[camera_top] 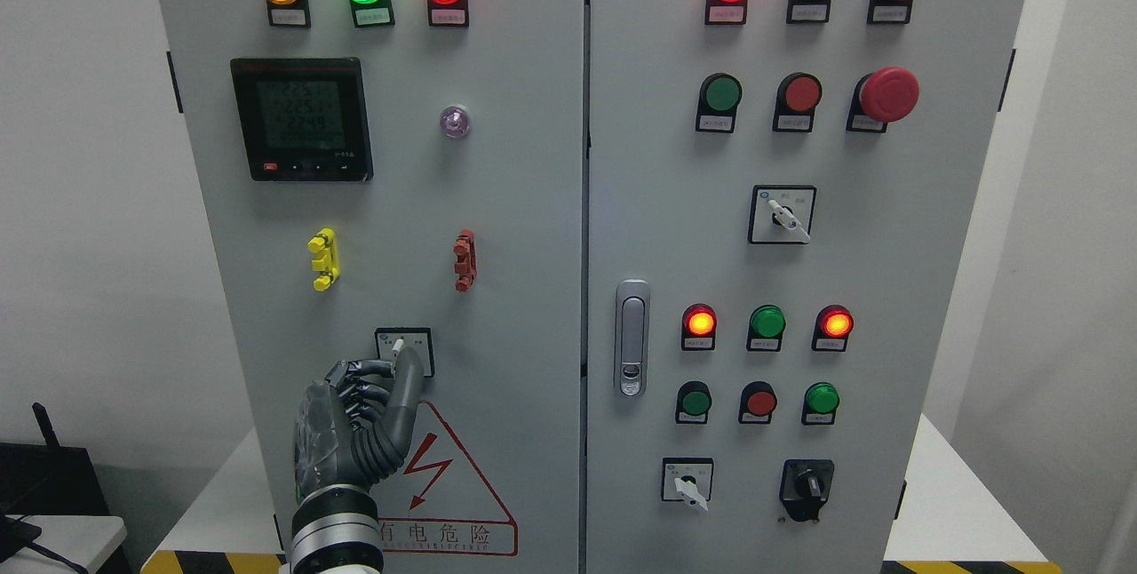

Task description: Turn on light switch 1

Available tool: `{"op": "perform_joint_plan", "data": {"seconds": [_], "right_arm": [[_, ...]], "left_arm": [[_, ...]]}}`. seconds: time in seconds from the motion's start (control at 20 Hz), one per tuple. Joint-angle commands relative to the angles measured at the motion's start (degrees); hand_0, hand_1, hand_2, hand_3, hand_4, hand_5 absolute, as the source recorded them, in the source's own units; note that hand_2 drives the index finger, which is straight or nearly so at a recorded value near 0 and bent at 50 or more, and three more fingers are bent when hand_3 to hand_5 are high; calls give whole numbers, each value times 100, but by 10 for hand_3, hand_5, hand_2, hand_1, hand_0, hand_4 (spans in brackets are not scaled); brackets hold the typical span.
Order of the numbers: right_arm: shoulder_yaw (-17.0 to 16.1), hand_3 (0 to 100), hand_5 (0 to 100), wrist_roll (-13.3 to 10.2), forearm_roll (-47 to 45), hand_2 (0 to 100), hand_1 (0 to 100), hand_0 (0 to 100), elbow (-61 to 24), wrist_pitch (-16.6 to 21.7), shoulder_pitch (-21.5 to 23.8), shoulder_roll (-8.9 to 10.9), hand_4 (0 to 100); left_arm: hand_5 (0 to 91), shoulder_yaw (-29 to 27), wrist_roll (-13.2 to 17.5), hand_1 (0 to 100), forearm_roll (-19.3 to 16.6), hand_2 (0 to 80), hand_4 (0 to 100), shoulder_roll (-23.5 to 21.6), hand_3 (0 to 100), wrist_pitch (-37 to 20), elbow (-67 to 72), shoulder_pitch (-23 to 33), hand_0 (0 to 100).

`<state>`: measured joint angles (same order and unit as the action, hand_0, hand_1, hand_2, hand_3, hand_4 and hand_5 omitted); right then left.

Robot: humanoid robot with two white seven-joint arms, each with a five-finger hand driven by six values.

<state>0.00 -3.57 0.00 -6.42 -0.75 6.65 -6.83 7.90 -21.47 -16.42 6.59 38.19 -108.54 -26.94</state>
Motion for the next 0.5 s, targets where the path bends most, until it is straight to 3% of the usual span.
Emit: {"op": "perform_joint_plan", "data": {"seconds": [0.0, 0.45], "right_arm": [[97, 0, 0, -3, -141, 0, 389, 120, 0, -4, -6, 6, 0], [97, 0, 0, -3, -141, 0, 389, 120, 0, 4, 3, -3, 0]], "left_arm": [[876, 1, 2, 365, 7, 482, 871, 0, 783, 39, 8, -13, 315], [875, 1, 11, 344, -2, 485, 870, 0, 779, 118, 61, -119, 321]]}}
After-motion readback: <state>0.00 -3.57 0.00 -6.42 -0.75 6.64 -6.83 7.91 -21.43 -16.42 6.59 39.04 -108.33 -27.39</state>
